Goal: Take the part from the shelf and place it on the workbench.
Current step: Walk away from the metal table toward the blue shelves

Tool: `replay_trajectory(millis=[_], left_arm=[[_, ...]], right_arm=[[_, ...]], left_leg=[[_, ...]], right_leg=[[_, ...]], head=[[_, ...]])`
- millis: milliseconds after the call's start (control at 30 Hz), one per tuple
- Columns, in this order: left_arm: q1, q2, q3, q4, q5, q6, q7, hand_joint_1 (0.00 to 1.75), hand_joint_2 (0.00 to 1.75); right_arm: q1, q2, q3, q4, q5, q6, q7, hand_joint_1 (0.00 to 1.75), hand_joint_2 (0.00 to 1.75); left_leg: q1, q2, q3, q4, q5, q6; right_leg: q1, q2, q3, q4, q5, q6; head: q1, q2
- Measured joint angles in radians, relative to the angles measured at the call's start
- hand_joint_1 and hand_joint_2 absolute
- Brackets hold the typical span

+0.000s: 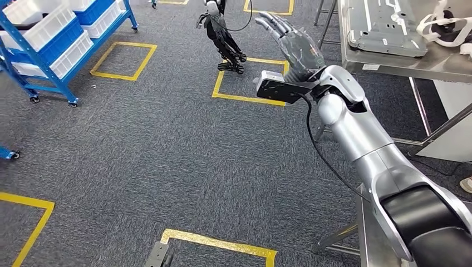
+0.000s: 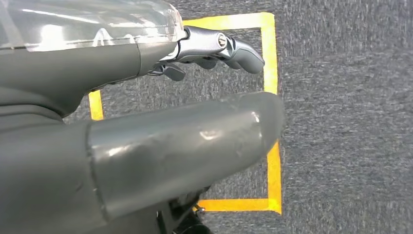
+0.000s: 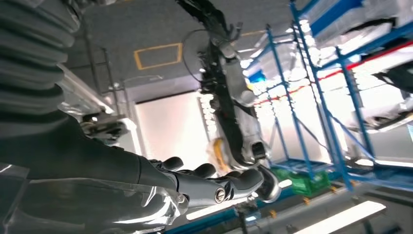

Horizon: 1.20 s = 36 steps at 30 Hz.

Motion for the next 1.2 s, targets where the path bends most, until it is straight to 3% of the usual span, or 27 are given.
replay_trajectory(millis=[33, 67, 133, 167, 200, 267, 300, 333, 400, 467, 533, 600, 633, 667, 700, 767, 833, 900, 933, 1000, 1033, 1100, 1133, 1167, 1200], left_arm=[[-0.001, 0.002, 0.000, 0.000, 0.000, 0.001, -0.002, 0.00, 0.00], [-0.001, 0.004, 0.000, 0.000, 0.000, 0.003, -0.003, 0.00, 0.00], [0.003, 0.010, 0.000, 0.000, 0.000, 0.004, -0.005, 0.00, 0.00], [0.005, 0.013, 0.000, 0.000, -0.001, 0.005, -0.005, 0.00, 0.00], [0.007, 0.017, 0.000, 0.000, -0.001, 0.006, -0.006, 0.00, 0.00], [0.006, 0.023, 0.000, 0.000, -0.001, 0.008, -0.006, 0.00, 0.00], [0.005, 0.025, 0.000, 0.000, -0.001, 0.008, -0.007, 0.00, 0.00], [0.005, 0.027, 0.000, 0.000, -0.001, 0.008, -0.007, 0.00, 0.00], [0.007, 0.030, 0.000, 0.000, -0.001, 0.009, -0.008, 0.00, 0.00], [0.009, 0.033, 0.000, 0.000, 0.001, 0.012, -0.008, 0.00, 0.00], [0.008, 0.036, 0.001, 0.000, 0.006, 0.016, -0.010, 0.00, 0.00], [0.008, 0.038, 0.002, 0.000, 0.011, 0.016, -0.011, 0.00, 0.00], [0.010, 0.039, 0.003, 0.000, 0.013, 0.016, -0.012, 0.00, 0.00], [0.012, 0.040, 0.004, 0.000, 0.015, 0.016, -0.012, 0.00, 0.00], [0.015, 0.041, 0.005, 0.000, 0.015, 0.017, -0.012, 0.00, 0.00], [0.017, 0.041, 0.006, 0.000, 0.015, 0.017, -0.012, 0.00, 0.00], [0.017, 0.042, 0.006, 0.000, 0.015, 0.017, -0.012, 0.00, 0.00], [0.020, 0.042, 0.006, 0.000, 0.015, 0.017, -0.013, 0.00, 0.00], [0.023, 0.043, 0.007, 0.000, 0.015, 0.017, -0.013, 0.00, 0.00], [0.025, 0.046, 0.007, 0.000, 0.016, 0.018, -0.013, 0.00, 0.00], [0.025, 0.046, 0.007, 0.000, 0.017, 0.018, -0.014, 0.00, 0.00], [0.023, 0.046, 0.008, 0.000, 0.025, 0.017, -0.017, 0.00, 0.00], [0.024, 0.046, 0.009, 0.000, 0.030, 0.016, -0.018, 0.00, 0.00], [0.025, 0.046, 0.010, 0.000, 0.034, 0.014, -0.018, 0.00, 0.00], [0.025, 0.046, 0.012, 0.000, 0.035, 0.013, -0.016, 0.00, 0.00]], right_arm=[[0.003, 0.004, 0.000, 0.002, -0.001, -0.004, -0.004, 0.00, 1.75], [0.007, 0.008, 0.000, 0.005, -0.001, -0.009, -0.008, 0.00, 1.75], [0.021, 0.017, 0.000, 0.013, -0.001, -0.016, -0.015, 0.00, 1.75], [0.027, 0.023, 0.000, 0.017, -0.001, -0.019, -0.018, 0.00, 1.75], [0.031, 0.027, 0.000, 0.020, -0.001, -0.022, -0.020, 0.00, 1.75], [0.034, 0.031, 0.000, 0.023, -0.002, -0.026, -0.025, 0.00, 1.75], [0.034, 0.032, 0.000, 0.025, -0.002, -0.028, -0.026, 0.00, 1.75], [0.035, 0.033, 0.000, 0.027, -0.002, -0.029, -0.026, 0.00, 1.75], [0.038, 0.038, 0.000, 0.031, -0.002, -0.029, -0.027, 0.00, 1.75], [0.039, 0.043, -0.001, 0.035, -0.003, -0.030, -0.029, 0.00, 1.75], [0.047, 0.043, -0.002, 0.041, -0.004, -0.036, -0.034, 0.00, 1.75], [0.067, 0.043, -0.003, 0.051, -0.006, -0.046, -0.042, 0.00, 1.75], [0.080, 0.043, -0.004, 0.057, -0.007, -0.051, -0.046, 0.00, 1.75], [0.091, 0.043, -0.005, 0.062, -0.008, -0.056, -0.050, 0.00, 1.75], [0.098, 0.043, -0.005, 0.066, -0.009, -0.060, -0.054, 0.00, 1.75], [0.103, 0.043, -0.008, 0.073, -0.013, -0.064, -0.059, 0.00, 1.75], [0.106, 0.043, -0.012, 0.077, -0.015, -0.067, -0.061, 0.00, 1.75], [0.109, 0.045, -0.013, 0.080, -0.016, -0.068, -0.061, 0.00, 1.75], [0.109, 0.047, -0.013, 0.081, -0.016, -0.069, -0.062, 0.00, 1.75], [0.108, 0.051, -0.013, 0.082, -0.015, -0.069, -0.062, 0.00, 1.75], [0.108, 0.052, -0.014, 0.082, -0.015, -0.070, -0.063, 0.00, 1.75], [0.109, 0.053, -0.015, 0.087, -0.015, -0.071, -0.065, 0.00, 1.75], [0.111, 0.054, -0.016, 0.091, -0.015, -0.073, -0.067, 0.00, 1.75], [0.112, 0.054, -0.017, 0.095, -0.016, -0.076, -0.069, 0.00, 1.75], [0.112, 0.055, -0.019, 0.099, -0.016, -0.079, -0.070, 0.00, 1.75]], left_leg=[[0.000, 0.025, -0.029, 0.061, -0.028, -0.003], [0.002, 0.035, -0.060, 0.124, -0.052, -0.006], [0.004, 0.042, -0.093, 0.186, -0.063, -0.008], [0.005, 0.045, -0.081, 0.163, -0.044, -0.008], [0.004, 0.054, -0.050, 0.105, -0.013, -0.005], [-0.004, 0.091, 0.020, -0.029, 0.031, 0.003], [-0.009, 0.104, 0.041, -0.069, 0.040, 0.008], [-0.015, 0.108, 0.047, -0.084, 0.039, 0.013], [-0.015, 0.086, 0.049, -0.091, 0.042, 0.024], [-0.011, 0.066, 0.056, -0.101, 0.048, 0.036], [-0.008, 0.048, 0.060, -0.106, 0.051, 0.043], [-0.008, 0.023, 0.060, -0.104, 0.051, 0.046], [-0.008, 0.009, 0.060, -0.102, 0.050, 0.046], [-0.008, -0.005, 0.060, -0.100, 0.050, 0.046], [-0.008, -0.019, 0.061, -0.098, 0.048, 0.045], [-0.007, -0.043, 0.057, -0.091, 0.045, 0.040], [-0.004, -0.066, 0.048, -0.087, 0.046, 0.031], [-0.001, -0.088, 0.044, -0.089, 0.049, 0.019], [-0.002, -0.081, 0.042, -0.085, 0.045, 0.014], [-0.005, -0.030, 0.019, -0.035, 0.014, 0.006], [-0.005, 0.005, -0.007, 0.021, -0.014, 0.003], [0.001, 0.035, -0.071, 0.148, -0.066, -0.003], [0.003, 0.041, -0.090, 0.184, -0.073, -0.005], [0.004, 0.044, -0.090, 0.183, -0.062, -0.006], [0.005, 0.048, -0.071, 0.146, -0.037, -0.006]], right_leg=[[0.003, -0.013, 0.003, -0.001, -0.002, -0.005], [0.005, -0.026, 0.004, -0.001, -0.004, -0.008], [0.008, -0.053, 0.007, 0.000, -0.007, -0.010], [0.009, -0.065, 0.008, 0.000, -0.008, -0.009], [0.010, -0.078, 0.009, 0.000, -0.010, -0.008], [0.013, -0.099, 0.013, 0.001, -0.015, -0.002], [0.015, -0.110, 0.015, 0.001, -0.017, 0.003], [0.017, -0.119, 0.016, 0.000, -0.019, 0.007], [0.017, -0.132, 0.021, 0.000, -0.024, 0.017], [0.012, -0.096, 0.013, 0.026, -0.047, 0.027], [0.007, -0.041, -0.033, 0.123, -0.099, 0.032], [0.007, -0.026, -0.096, 0.241, -0.140, 0.034], [0.007, -0.024, -0.114, 0.265, -0.136, 0.035], [0.007, -0.023, -0.114, 0.253, -0.114, 0.034], [0.006, -0.018, -0.096, 0.205, -0.077, 0.032], [0.002, 0.023, -0.044, 0.076, -0.015, 0.026], [0.002, 0.054, -0.016, 0.011, 0.001, 0.023], [0.004, 0.038, -0.010, 0.006, 0.001, 0.018], [0.003, 0.025, -0.006, 0.001, 0.003, 0.013], [0.000, 0.001, 0.004, -0.010, 0.006, 0.000], [0.002, -0.012, 0.007, -0.013, 0.006, -0.005], [0.006, -0.037, 0.009, -0.014, 0.004, -0.009], [0.007, -0.051, 0.009, -0.013, 0.003, -0.010], [0.007, -0.064, 0.009, -0.013, 0.001, -0.009], [0.007, -0.076, 0.010, -0.013, 0.000, -0.007]], head=[[0.000, 0.000], [0.000, 0.000], [0.000, 0.000], [0.000, 0.000], [0.000, 0.000], [0.000, 0.000], [0.000, 0.000], [0.000, 0.000], [0.000, 0.000], [0.000, 0.000], [0.001, 0.000], [0.001, 0.000], [0.001, 0.000], [0.001, 0.000], [0.001, 0.000], [0.000, 0.000], [0.000, 0.000], [0.000, 0.000], [0.000, 0.000], [0.000, 0.000], [-0.001, 0.000], [-0.001, 0.000], [-0.001, 0.000], [-0.001, 0.000], [-0.001, 0.000]])
